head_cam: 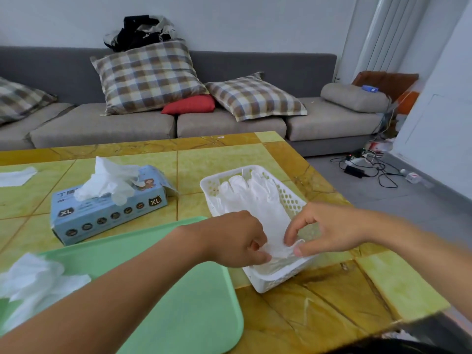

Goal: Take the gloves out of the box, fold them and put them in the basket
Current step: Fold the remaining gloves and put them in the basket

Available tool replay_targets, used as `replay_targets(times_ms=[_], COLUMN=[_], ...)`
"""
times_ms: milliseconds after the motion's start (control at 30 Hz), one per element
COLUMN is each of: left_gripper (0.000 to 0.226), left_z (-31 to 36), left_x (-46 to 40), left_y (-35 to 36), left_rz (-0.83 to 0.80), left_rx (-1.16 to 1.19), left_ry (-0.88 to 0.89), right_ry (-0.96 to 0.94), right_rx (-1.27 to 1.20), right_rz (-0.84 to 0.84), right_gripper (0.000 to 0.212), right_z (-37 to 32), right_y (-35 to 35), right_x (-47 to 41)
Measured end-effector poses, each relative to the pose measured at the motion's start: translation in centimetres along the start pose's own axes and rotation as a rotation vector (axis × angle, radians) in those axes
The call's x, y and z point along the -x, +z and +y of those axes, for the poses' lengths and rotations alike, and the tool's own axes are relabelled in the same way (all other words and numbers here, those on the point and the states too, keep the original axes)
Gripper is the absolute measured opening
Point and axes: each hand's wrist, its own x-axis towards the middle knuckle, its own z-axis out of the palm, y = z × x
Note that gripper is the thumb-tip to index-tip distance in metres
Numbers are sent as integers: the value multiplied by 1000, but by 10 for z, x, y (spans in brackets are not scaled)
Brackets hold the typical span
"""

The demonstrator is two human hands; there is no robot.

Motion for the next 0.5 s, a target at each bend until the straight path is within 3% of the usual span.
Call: replay_targets(times_ms=[67,167,233,333,400,433,500], left_gripper=[34,34,34,30,31,32,32], left_z=[6,9,5,-18,-38,-45,-65], left_x=[3,9,11,19,39,42,76], left_y=[-8,-25,-33,-37,-38,-39,-45], left_rz=[-57,-11,96,113,139,170,308], left_rx=[-42,-55,-15,-2,51,83,147], left_ry=[-33,-65,-68,-161,-211,-214,-259], right_ry=[39,-4,21,135,254,316,380], right_rx=[-65,-8,148,300,370,402,516], right_rz=[38,253,124,-161,-239,-239,-196], right_gripper=[31,36,75,102,124,126,110], right_z=[-8,-20,-30,-31,-36,-34,-63], right_y=[-15,-22,-17,-2,1,-5,-22], right_x=[-5,-34,-58,-97,-114,-110,-109])
